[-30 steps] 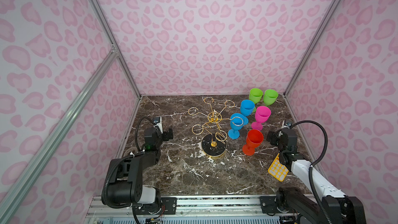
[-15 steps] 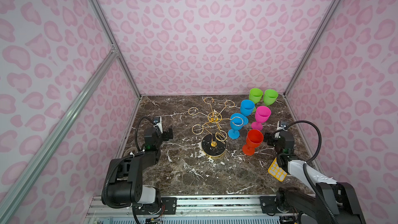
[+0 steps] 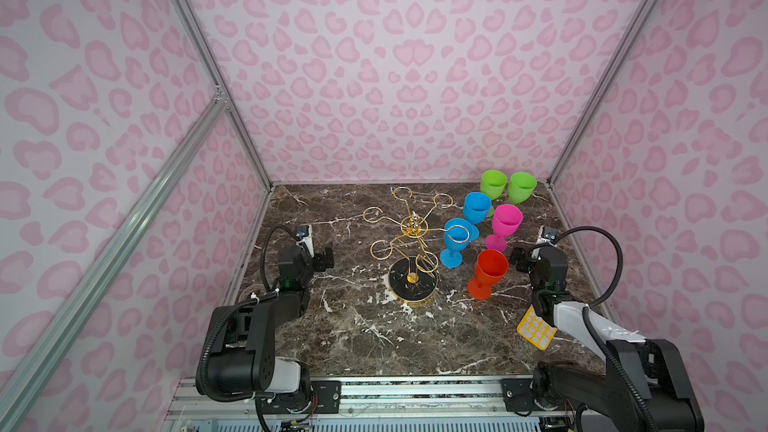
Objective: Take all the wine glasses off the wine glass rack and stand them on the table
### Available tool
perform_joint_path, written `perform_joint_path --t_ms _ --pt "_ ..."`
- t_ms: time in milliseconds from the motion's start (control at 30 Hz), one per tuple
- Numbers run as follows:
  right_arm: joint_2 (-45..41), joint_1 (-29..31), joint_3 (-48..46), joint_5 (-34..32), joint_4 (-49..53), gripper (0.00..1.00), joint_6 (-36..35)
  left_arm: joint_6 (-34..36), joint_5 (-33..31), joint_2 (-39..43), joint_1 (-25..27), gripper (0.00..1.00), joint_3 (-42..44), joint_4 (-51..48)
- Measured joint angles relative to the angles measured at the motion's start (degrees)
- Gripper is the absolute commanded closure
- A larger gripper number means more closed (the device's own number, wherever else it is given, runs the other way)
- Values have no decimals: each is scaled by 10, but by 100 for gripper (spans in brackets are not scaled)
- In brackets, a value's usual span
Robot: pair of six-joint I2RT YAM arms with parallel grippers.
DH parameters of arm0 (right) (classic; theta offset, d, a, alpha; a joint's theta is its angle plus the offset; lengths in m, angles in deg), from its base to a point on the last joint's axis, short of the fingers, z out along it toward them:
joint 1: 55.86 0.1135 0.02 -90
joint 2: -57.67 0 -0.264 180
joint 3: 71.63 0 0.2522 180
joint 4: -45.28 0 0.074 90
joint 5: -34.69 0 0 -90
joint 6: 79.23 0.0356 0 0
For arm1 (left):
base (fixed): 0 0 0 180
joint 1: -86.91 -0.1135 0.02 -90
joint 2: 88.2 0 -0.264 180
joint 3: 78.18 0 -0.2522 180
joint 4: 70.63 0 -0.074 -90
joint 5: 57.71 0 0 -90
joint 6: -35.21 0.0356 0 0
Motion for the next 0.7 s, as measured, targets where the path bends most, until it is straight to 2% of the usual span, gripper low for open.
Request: perform_joint_path --t_ms 200,367,533,700 --pt "-7 16 -9 -9 -4 2 -15 0 2 0 0 3 0 0" --pt "-8 3 -11 -34 -13 2 -9 0 1 -1 0 3 -2 0" --pt "4 11 -15 -27 -20 2 -9 -15 -36 -12 0 2 -26 -9" --pt "11 17 -14 -30 -20 2 -10 -15 -35 -11 0 2 -25 -14"
